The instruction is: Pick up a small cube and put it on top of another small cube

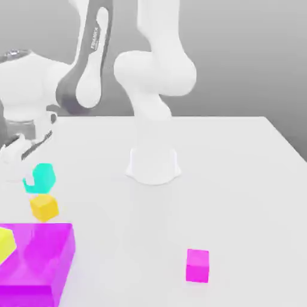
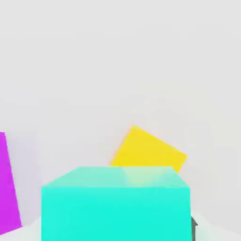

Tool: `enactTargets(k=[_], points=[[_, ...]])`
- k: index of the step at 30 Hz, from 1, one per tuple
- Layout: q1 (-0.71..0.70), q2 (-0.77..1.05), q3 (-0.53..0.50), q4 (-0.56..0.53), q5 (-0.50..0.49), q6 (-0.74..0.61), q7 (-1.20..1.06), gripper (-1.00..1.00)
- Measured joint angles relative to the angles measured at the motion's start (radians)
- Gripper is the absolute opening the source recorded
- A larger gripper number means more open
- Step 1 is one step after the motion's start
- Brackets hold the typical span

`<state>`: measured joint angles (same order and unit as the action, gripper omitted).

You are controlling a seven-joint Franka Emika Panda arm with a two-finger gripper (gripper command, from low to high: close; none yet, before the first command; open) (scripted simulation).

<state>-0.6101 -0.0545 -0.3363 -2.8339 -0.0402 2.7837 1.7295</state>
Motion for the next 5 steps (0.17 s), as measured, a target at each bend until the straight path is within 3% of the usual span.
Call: enactTargets(k=[2, 3, 5], points=[[0.001, 0.071, 0.012, 0.000, 0.071, 0.067, -0.047, -1.00], [-0.003, 0.099, 0.022, 0.000, 0.101, 0.093, -0.067, 1.00], [-0.003, 0.099, 0.022, 0.000, 0.101, 0.093, -0.067, 1.00]])
